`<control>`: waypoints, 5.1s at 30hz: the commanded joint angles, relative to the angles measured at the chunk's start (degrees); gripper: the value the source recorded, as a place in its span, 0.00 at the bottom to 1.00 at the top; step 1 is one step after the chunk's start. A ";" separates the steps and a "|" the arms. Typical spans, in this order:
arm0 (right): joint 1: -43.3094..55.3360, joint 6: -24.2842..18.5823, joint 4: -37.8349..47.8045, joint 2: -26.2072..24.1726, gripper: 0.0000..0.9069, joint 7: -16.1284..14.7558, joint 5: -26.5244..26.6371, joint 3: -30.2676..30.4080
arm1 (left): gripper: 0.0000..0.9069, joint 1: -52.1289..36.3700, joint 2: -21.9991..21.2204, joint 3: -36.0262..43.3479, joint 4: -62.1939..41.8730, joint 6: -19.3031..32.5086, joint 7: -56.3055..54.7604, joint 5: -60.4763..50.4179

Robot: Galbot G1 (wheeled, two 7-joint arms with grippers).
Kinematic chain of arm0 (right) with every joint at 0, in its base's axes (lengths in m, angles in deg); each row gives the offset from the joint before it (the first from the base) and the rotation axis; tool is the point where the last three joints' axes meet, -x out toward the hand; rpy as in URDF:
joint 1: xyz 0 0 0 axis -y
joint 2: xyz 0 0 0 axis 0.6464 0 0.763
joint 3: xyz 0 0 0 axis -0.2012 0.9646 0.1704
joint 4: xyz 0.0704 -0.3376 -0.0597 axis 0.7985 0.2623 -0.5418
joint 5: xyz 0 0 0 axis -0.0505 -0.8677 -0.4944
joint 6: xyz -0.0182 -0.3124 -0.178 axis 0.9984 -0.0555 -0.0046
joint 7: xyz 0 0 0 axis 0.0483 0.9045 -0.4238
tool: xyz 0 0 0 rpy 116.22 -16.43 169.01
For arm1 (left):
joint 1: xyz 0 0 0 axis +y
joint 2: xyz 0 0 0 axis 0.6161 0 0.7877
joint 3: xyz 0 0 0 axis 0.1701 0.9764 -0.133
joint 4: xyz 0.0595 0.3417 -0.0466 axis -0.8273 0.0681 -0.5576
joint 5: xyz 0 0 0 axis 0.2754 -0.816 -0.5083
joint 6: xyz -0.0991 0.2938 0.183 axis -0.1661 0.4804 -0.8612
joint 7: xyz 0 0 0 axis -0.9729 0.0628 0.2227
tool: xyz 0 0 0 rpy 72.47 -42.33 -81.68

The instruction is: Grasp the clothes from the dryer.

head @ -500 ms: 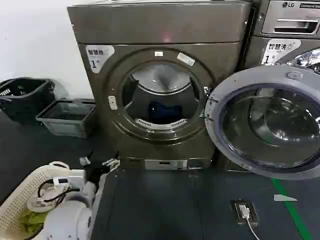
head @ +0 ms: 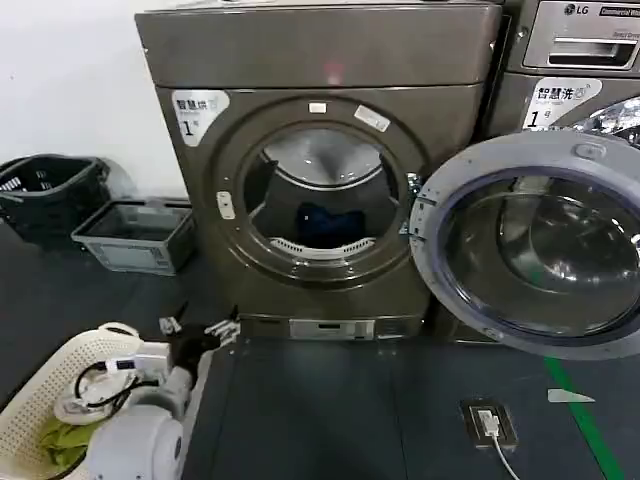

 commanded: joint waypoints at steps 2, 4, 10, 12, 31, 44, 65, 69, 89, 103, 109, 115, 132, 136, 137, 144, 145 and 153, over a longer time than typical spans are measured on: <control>0.10 -1.06 0.20 -0.01 1.00 0.64 0.30 0.28 | 1.00 0.17 -0.01 -0.04 0.00 -2.81 0.05 0.00; 0.07 -0.85 0.22 0.01 1.00 0.77 0.28 0.26 | 1.00 0.17 0.02 -0.07 0.07 -2.81 0.06 0.00; 0.10 -0.18 0.07 0.14 1.00 1.34 0.36 0.34 | 1.00 0.27 0.08 -0.14 0.20 -2.81 0.15 0.03; 0.05 0.10 -0.15 0.18 1.00 1.30 0.64 0.21 | 1.00 0.38 0.04 -0.17 0.28 -2.81 0.15 0.02; -0.33 0.01 0.10 0.43 1.00 1.29 0.65 -0.08 | 1.00 1.66 0.11 -1.31 1.33 -2.81 0.33 0.48; -0.40 0.06 0.19 0.47 1.00 1.45 1.02 -0.23 | 1.00 1.74 0.25 -1.77 1.32 -2.81 0.47 0.56; -0.31 -0.47 -0.66 1.27 1.00 1.54 2.57 -0.46 | 1.00 0.90 0.27 -1.53 0.23 -2.81 0.64 0.50; -0.58 -0.50 -1.93 1.76 1.00 1.78 4.66 -0.84 | 1.00 0.70 0.15 -1.35 0.19 -2.81 0.61 0.52; -0.75 -3.07 -0.87 2.00 1.00 4.92 7.43 -1.25 | 1.00 1.01 -0.23 -0.96 -0.30 -2.81 0.43 0.91; -1.01 -3.15 -0.70 1.66 1.00 4.85 7.56 -1.27 | 1.00 1.24 -0.07 -0.87 -0.63 -2.81 0.58 0.72; -0.55 -3.02 -1.03 1.73 1.00 4.94 7.55 -0.93 | 1.00 1.49 0.10 -1.09 -0.62 -2.81 0.81 0.76; -0.83 -3.09 -0.85 1.88 1.00 4.93 7.56 -1.35 | 1.00 1.59 0.07 -1.12 -0.68 -2.81 0.80 0.75; -0.84 -3.11 -1.30 2.00 1.00 4.89 7.63 -0.75 | 1.00 2.27 0.31 -1.18 -0.44 -2.81 0.86 0.55; -0.89 -3.13 -1.31 2.04 1.00 4.88 7.65 -0.79 | 1.00 2.28 0.47 -0.99 -0.42 -2.81 0.87 0.46; -0.92 -3.15 -1.28 2.04 1.00 4.88 7.64 -0.78 | 1.00 2.22 0.44 -0.98 -0.43 -2.81 0.86 0.44; -0.68 -3.22 -1.09 1.98 1.00 4.83 7.55 -0.68 | 1.00 2.33 0.27 -0.78 -0.50 -2.81 0.85 0.36; -0.69 -3.22 -1.11 1.97 1.00 4.81 7.54 -0.67 | 1.00 2.38 0.27 -0.81 -0.48 -2.81 0.87 0.37; -0.42 -3.24 -0.79 1.68 1.00 4.77 7.40 -0.63 | 1.00 2.22 0.24 -0.96 -0.75 -2.81 0.85 0.36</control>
